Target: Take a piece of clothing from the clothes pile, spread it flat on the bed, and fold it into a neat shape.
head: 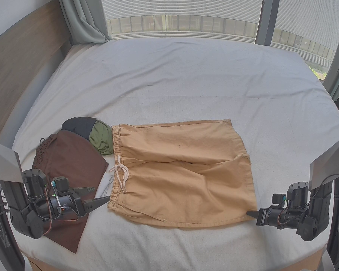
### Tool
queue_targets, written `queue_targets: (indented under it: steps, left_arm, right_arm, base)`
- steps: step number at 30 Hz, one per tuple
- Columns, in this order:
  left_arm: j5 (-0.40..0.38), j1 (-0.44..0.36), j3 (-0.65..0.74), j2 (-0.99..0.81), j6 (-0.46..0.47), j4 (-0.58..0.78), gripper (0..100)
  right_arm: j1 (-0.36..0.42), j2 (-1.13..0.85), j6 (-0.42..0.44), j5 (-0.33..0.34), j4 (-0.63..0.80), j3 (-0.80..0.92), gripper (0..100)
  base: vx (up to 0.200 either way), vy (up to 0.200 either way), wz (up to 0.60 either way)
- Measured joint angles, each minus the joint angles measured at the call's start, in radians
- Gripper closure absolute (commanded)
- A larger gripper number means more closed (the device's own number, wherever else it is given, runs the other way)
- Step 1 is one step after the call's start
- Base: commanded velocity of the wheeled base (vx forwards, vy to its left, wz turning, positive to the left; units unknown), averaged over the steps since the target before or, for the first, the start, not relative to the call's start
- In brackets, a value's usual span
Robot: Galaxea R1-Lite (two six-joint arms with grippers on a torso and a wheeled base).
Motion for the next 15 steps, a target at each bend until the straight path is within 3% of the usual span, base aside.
queue_targets:
  steps: [15]
  left_arm:
    - [0.004,-0.015,-0.016,0.099,0.037,0.000,0]
  right_arm:
    - [0.005,-0.005,-0.008,0.015,-0.001,-0.010,100]
  base:
    - [0.000,0.000,0.00]
